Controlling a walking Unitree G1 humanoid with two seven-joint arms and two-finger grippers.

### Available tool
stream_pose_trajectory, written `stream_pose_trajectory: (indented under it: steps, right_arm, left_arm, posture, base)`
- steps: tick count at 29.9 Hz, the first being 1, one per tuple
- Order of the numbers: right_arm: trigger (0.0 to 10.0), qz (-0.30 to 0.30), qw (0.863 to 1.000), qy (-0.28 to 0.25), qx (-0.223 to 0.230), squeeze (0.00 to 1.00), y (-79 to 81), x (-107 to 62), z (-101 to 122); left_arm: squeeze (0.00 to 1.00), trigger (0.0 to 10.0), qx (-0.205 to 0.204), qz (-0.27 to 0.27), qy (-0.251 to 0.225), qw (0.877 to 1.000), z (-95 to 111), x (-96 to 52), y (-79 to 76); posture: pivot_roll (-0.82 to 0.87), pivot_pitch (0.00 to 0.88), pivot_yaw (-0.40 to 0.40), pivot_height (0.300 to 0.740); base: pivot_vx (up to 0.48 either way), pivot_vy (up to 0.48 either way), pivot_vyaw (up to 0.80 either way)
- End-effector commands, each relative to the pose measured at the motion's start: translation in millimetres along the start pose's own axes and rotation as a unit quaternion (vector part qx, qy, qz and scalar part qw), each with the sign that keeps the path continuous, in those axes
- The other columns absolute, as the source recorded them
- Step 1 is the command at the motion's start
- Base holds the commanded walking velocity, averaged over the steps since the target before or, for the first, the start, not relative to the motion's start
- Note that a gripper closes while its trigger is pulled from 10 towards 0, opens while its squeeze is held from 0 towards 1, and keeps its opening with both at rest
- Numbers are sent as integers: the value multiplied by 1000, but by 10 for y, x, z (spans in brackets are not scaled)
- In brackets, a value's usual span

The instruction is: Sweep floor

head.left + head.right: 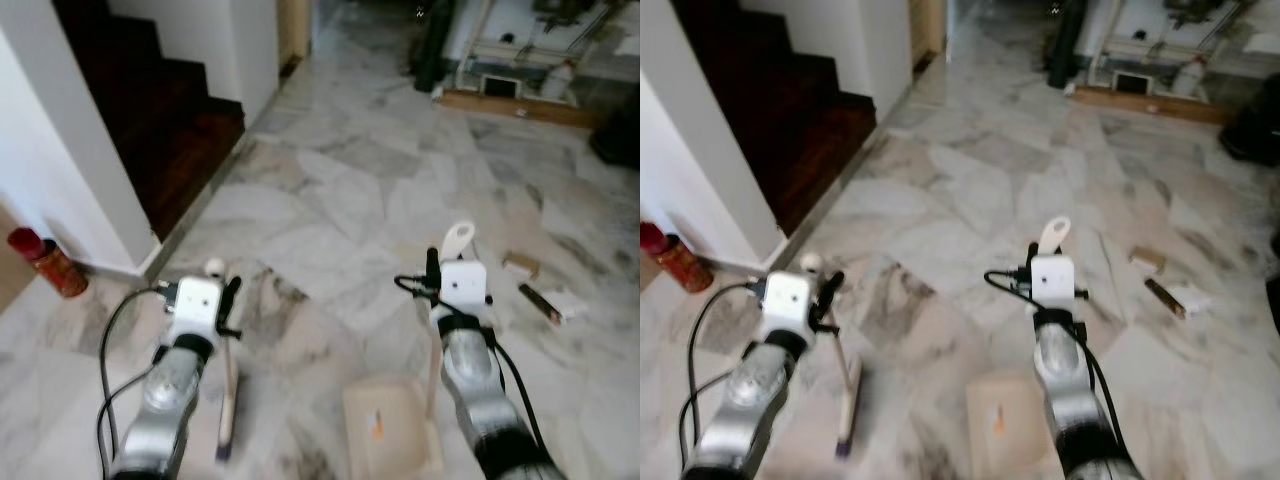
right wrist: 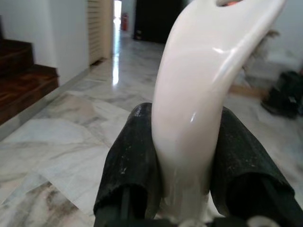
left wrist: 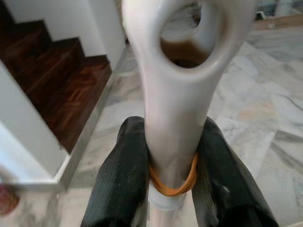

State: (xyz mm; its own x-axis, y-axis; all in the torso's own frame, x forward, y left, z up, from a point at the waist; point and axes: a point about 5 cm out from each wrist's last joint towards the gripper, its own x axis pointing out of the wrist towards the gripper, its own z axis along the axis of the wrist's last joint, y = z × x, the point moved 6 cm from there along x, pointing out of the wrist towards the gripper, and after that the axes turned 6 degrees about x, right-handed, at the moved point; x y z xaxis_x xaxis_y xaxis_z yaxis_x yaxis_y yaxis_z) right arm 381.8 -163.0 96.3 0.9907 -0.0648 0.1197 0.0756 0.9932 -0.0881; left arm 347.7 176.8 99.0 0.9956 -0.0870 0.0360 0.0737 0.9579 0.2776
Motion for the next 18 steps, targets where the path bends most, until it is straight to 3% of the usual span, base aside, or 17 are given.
stream_pose_trajectory:
  steps: [1, 3, 8, 18]
  right_arm:
    - [10000, -5, 1000, -11, 5, 0, -30, 14, 56]
    - [10000, -7, 1000, -9, 7, 0, -35, 9, 43]
    - [10000, -7, 1000, -8, 9, 0, -34, 5, 33]
    - [10000, -7, 1000, -11, 11, 0, -40, 1, 46]
  left_arm:
    - [0, 10000, -9, -7, -27, 1000, 126, 14, -73]
    - [0, 10000, -30, 8, -27, 999, 120, 2, -32]
    - [0, 10000, -18, 11, -30, 999, 121, -15, -18]
    - [0, 10000, -42, 19, -27, 999, 77, -53, -21]
  posture:
    - [105, 50, 41, 740]
    - [106, 53, 40, 740]
    - [108, 55, 39, 740]
    - [101, 62, 37, 740]
  base:
    - [0, 0, -800]
    - [0, 0, -800]
    - [0, 0, -800]
    - [25, 0, -800]
